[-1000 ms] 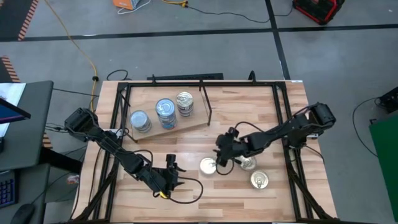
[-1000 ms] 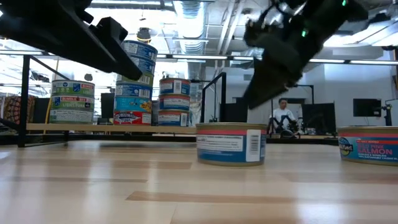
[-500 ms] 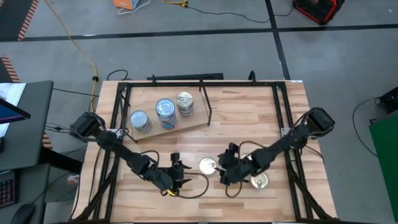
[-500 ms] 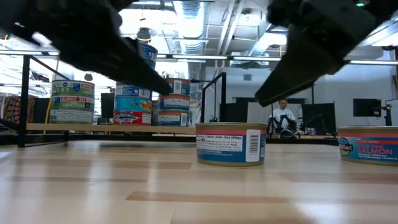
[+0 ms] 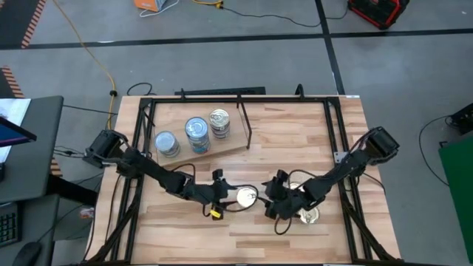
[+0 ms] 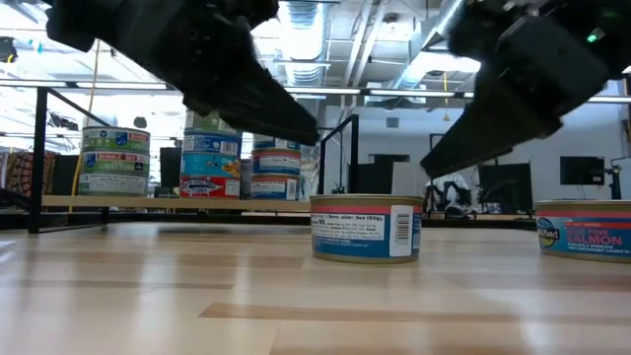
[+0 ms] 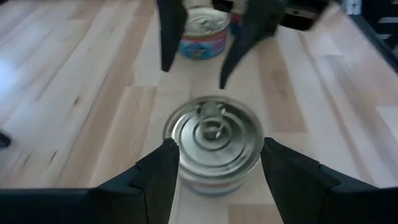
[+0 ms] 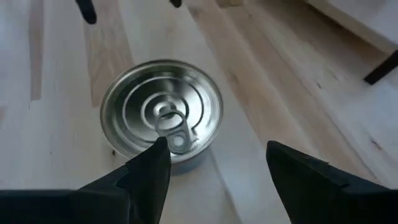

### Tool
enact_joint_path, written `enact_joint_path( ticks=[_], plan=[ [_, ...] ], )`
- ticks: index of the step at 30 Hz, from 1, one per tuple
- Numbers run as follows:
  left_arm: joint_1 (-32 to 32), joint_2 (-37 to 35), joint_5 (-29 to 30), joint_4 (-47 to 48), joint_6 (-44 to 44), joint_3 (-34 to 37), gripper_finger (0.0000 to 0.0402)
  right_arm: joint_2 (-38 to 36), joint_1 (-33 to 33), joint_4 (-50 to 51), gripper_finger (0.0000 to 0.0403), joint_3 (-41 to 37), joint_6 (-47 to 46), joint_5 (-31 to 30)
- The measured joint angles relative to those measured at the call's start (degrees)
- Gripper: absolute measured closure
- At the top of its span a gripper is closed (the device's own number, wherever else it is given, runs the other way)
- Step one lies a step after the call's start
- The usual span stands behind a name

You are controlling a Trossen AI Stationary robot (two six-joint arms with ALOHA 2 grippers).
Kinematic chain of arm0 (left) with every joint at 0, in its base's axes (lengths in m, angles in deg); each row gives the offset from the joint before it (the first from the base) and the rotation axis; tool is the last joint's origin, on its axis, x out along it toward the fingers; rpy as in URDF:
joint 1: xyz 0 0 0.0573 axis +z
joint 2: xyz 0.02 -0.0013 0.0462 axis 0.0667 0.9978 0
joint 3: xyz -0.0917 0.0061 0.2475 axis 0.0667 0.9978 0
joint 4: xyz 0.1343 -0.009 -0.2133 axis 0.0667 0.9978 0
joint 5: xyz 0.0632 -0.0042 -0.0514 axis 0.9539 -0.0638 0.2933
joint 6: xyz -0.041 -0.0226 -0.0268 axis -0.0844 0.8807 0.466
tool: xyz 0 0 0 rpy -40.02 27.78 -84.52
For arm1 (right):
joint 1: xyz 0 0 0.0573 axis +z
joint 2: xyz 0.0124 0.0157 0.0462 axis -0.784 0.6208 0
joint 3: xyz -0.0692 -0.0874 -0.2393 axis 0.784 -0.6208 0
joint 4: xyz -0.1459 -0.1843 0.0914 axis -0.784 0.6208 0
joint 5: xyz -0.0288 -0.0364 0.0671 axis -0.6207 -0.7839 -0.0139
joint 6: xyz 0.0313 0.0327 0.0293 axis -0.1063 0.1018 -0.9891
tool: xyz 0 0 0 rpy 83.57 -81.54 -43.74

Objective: Stack canned seafood by type on shelf
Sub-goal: Stack the blue pink tuna can on top of the blue pink tuna can on the shelf

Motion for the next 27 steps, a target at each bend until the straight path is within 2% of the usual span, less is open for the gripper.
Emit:
enact_joint_path(
  ticks=[5,9,11,13,16,19,22,27],
  plan=[
    [-2.49,-0.02,-0.76,0.19,-10.63,0.07,0.0182,-5.67,0.58,-2.07,0.0114,-5.26,0.09,-0.98],
    [-5.26,0.38,2.95,0.76,-20.58,0.35,0.0182,-7.24,-0.28,-17.62,0.0113,-12.93,2.13,-0.38],
    [-5.73,1.46,3.79,0.4,-24.41,0.35,0.0182,-6.35,-1.6,-26.45,0.0113,-15.71,3.06,2.67],
    [-5.76,3.35,3.01,-1.08,-29.15,0.35,0.0182,-5.16,-3.19,-30.17,0.0113,-16.51,3.18,5.46],
    [-5.79,7.3,4.63,-2.72,-34.82,-0.66,0.0182,-4.48,-4.79,-30.96,0.0113,-16.16,3.14,7.08],
    [-5.98,10.51,10.74,-2.69,-42.15,-2.82,0.0182,-4.29,-5.41,-31.28,0.0113,-15.44,3.14,8.06],
    [-6.13,12.94,14.36,-2.45,-48.03,-4.81,0.0182,-4.29,-5.37,-31.19,0.0113,-14.94,3.12,9.25],
    [-6.18,15.08,14.05,-1.45,-51.35,-7.09,0.0203,-4.29,-4.76,-30.52,0.0113,-14.92,2.72,9.38]
  ],
)
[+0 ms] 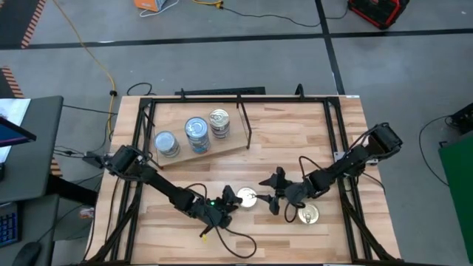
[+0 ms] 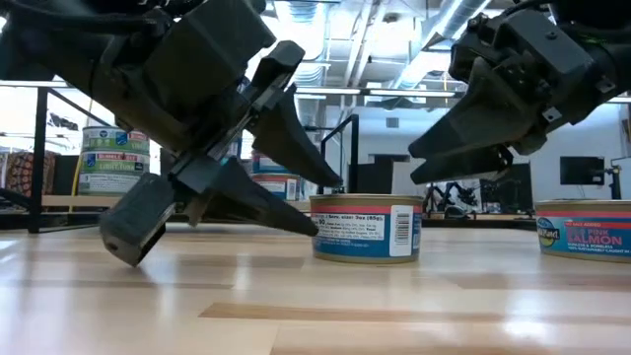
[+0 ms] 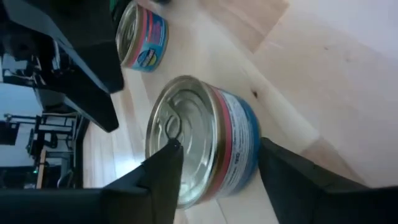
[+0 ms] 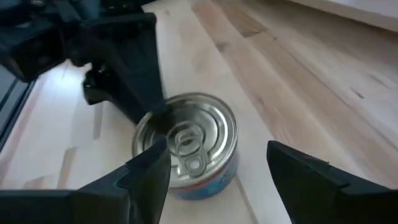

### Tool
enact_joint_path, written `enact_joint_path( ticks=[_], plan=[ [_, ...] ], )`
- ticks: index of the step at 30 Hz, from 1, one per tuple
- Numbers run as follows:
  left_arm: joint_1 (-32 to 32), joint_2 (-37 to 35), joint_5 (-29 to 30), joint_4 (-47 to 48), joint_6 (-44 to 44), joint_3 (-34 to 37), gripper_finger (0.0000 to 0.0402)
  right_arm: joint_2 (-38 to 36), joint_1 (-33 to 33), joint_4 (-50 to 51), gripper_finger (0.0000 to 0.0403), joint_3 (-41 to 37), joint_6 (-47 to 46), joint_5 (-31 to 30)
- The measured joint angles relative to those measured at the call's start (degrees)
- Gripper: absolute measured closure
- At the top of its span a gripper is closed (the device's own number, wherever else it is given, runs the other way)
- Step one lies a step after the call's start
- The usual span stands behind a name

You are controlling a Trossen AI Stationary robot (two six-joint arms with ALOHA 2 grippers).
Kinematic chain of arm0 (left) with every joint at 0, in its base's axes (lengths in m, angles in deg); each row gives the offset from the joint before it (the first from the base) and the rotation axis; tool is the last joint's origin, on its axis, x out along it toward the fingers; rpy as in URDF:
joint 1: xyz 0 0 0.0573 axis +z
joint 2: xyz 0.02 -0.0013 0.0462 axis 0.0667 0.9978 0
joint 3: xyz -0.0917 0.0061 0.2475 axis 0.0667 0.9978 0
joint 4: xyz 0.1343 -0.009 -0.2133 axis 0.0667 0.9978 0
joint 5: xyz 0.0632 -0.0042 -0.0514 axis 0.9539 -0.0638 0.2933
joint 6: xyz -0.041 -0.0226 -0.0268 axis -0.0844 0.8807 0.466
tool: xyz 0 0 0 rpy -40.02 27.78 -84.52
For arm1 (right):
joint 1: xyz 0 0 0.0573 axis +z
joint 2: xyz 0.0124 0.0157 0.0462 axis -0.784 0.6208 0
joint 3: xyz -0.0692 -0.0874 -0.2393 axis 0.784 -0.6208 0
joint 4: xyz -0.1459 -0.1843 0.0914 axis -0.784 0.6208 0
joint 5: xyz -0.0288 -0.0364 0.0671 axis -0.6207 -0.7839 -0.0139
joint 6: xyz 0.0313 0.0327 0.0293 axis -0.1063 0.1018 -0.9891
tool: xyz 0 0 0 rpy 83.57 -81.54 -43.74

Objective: Stack canned seafood by type on shelf
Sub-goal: Stack the blue pink tuna can on top of the blue pink tuna can on the shelf

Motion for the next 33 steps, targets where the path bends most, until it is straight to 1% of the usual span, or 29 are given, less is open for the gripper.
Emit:
enact_joint_path(
  ticks=[5,10,13,14,19,25,33],
  plan=[
    [0.07,-0.07,0.07,1.3,-0.08,-0.06,0.0259,0.0,0.0,0.78,0.0113,-0.03,-0.77,0.02],
    [0.34,-0.13,-0.95,2.95,-0.19,-0.08,0.0332,0.0,-0.02,0.83,0.0113,-0.02,-1.13,0.02],
    [0.48,-0.13,-1.27,3.7,1.69,-0.11,0.0379,0.0,-0.02,0.55,0.0113,-0.02,-1.22,0.02],
    [0.5,-0.13,-1.41,3.87,2.44,-0.11,0.0389,0.0,-0.02,0.55,0.0113,-0.02,-1.33,0.02],
    [0.55,-0.16,-2.69,4.76,5.03,-0.11,0.04,0.0,0.34,0.51,0.0113,-0.02,-1.33,0.01],
    [0.55,-0.16,-2.83,4.63,6.55,-0.06,0.04,0.0,0.35,0.5,0.0113,-0.02,-1.6,0.0],
    [0.57,-0.13,-5.08,5.4,8.94,-0.02,0.0401,0.0,0.48,0.5,0.0113,-0.02,-1.75,0.0]
  ],
)
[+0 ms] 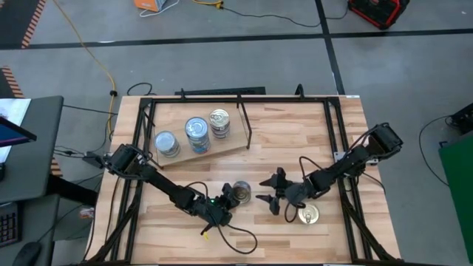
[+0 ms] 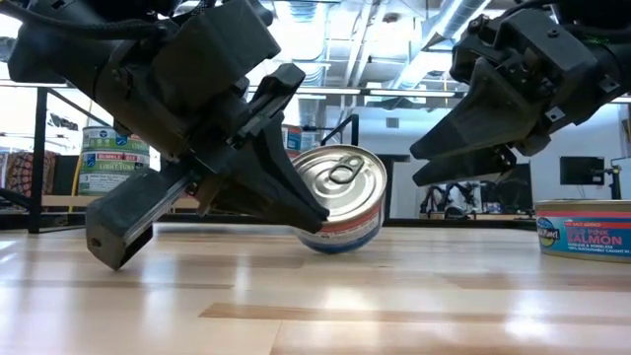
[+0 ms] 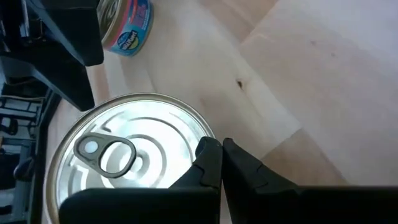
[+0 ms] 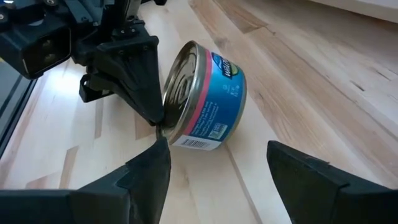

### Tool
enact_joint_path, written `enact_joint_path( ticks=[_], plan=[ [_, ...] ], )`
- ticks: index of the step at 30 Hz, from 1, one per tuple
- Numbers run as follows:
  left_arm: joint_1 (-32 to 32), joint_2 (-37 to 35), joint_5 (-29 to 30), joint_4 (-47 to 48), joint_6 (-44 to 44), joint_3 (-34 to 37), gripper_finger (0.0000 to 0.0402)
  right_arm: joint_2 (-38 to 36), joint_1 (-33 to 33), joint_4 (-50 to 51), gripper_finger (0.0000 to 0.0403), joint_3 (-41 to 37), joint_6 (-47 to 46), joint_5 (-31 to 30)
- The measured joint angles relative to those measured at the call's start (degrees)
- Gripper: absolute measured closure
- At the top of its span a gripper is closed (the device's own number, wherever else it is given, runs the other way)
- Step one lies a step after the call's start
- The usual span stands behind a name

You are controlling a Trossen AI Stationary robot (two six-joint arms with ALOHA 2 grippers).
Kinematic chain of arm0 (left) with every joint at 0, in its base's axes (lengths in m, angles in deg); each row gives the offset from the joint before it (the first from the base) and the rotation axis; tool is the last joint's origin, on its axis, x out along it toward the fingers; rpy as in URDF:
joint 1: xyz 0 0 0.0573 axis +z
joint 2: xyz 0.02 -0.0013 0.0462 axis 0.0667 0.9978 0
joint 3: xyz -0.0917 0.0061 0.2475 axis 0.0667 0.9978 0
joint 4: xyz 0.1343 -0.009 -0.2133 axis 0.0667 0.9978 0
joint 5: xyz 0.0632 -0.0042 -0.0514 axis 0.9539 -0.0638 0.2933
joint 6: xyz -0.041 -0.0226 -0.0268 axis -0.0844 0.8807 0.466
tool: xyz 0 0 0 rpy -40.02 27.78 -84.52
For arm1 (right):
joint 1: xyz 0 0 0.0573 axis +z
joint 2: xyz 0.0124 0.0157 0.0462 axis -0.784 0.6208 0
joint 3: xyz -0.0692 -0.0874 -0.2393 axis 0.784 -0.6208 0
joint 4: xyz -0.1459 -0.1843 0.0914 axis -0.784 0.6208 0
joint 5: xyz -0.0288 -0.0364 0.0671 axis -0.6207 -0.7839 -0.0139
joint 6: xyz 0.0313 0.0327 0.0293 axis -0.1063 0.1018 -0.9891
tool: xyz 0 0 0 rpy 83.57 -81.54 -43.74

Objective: Stack canned seafood by type on shelf
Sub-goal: Stack the blue pink tuna can on top of the blue pink tuna can on the shelf

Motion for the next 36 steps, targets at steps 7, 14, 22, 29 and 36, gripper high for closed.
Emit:
enact_joint_path(
  ticks=[7,14,22,29,36],
  plan=[
    [-0.49,0.04,-1.69,0.09,1.35,0.05,0.0401,0.0,0.64,0.0,0.0113,0.0,0.05,0.0],
    [-0.81,0.13,-4.77,0.3,5.52,0.09,0.0401,0.0,0.61,0.06,0.0111,0.0,0.64,0.0],
    [-0.93,-0.19,-6.45,1.05,8.84,0.16,0.0399,0.0,0.76,-0.15,0.009,0.02,2.19,-0.02],
    [-2.56,-6.45,-5.16,9.78,16.59,0.27,0.0366,0.02,2.51,10.63,0.0063,6.48,2.3,-0.09],
    [-3.88,-11.32,-5.34,12.01,34.31,0.16,0.035,0.02,5.76,16.68,0.0065,12.88,4.93,-1.18]
  ],
)
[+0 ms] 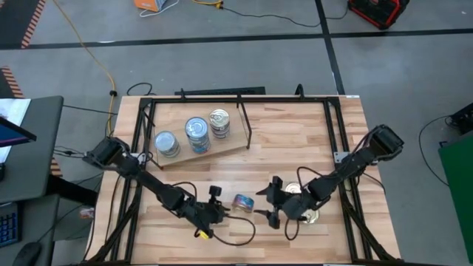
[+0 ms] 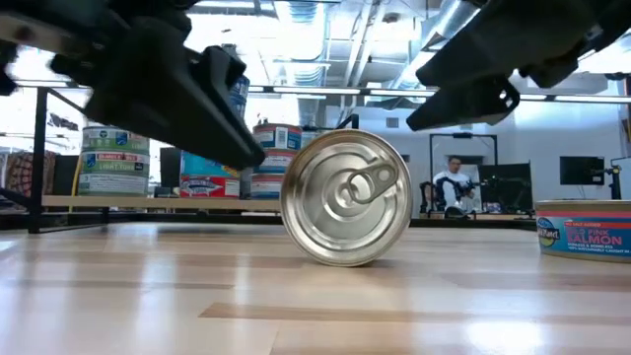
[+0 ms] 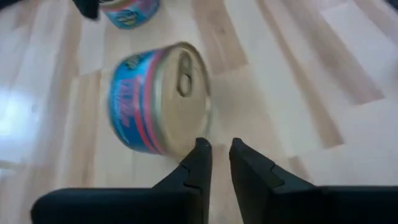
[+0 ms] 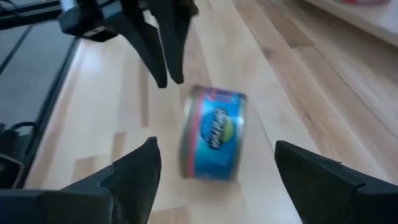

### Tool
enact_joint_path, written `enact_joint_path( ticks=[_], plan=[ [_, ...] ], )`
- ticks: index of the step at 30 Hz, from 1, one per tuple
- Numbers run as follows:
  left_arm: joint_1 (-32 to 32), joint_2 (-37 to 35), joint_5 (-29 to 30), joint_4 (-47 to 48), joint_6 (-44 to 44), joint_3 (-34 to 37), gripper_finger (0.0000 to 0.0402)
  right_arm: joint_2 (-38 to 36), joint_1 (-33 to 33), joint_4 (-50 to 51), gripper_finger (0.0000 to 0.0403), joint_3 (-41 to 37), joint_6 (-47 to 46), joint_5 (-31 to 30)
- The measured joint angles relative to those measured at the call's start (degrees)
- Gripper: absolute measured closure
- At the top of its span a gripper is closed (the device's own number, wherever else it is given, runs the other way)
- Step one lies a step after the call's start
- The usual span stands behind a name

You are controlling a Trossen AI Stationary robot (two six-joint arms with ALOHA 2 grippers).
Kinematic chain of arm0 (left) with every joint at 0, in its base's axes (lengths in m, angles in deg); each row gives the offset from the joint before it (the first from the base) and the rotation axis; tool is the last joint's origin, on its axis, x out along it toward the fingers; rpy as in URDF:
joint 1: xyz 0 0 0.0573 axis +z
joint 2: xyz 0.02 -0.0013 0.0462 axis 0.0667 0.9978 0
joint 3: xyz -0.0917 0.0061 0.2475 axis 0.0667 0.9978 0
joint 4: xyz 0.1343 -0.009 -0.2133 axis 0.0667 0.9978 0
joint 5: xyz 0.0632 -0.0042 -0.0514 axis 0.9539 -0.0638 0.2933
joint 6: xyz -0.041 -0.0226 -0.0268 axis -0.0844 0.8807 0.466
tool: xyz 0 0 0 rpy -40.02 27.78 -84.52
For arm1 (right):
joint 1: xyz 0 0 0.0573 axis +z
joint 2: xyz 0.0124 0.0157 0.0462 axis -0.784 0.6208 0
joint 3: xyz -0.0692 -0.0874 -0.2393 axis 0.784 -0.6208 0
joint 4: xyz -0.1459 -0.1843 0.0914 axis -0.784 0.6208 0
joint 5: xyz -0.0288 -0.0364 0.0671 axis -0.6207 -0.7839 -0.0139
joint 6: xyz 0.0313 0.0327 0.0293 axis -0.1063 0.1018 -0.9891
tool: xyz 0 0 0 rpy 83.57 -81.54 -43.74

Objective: Stack canned seafood by type on shelf
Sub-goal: Stack the blue pink tuna can on top of the blue pink tuna can on the shelf

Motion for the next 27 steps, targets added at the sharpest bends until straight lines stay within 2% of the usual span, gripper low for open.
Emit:
enact_joint_path(
  ticks=[4,8,14,27],
  plan=[
    [-1.66,0.25,0.15,0.26,3.53,0.0,0.0322,1.46,1.08,-0.16,0.0063,1.41,0.46,-2.55],
    [-2.6,1.83,0.24,-0.15,7.49,0.0,0.0275,4.9,0.78,0.51,0.0063,4.37,0.37,-5.47],
    [-2.94,4.08,1.31,-0.36,9.48,0.0,0.0218,9.9,-0.51,4.74,0.0063,9.87,0.56,-5.6],
    [-2.9,3.86,1.7,1.33,9.93,-0.07,0.0212,10.67,-2.68,6.66,0.0068,11.29,-1.13,-3.78]
  ],
)
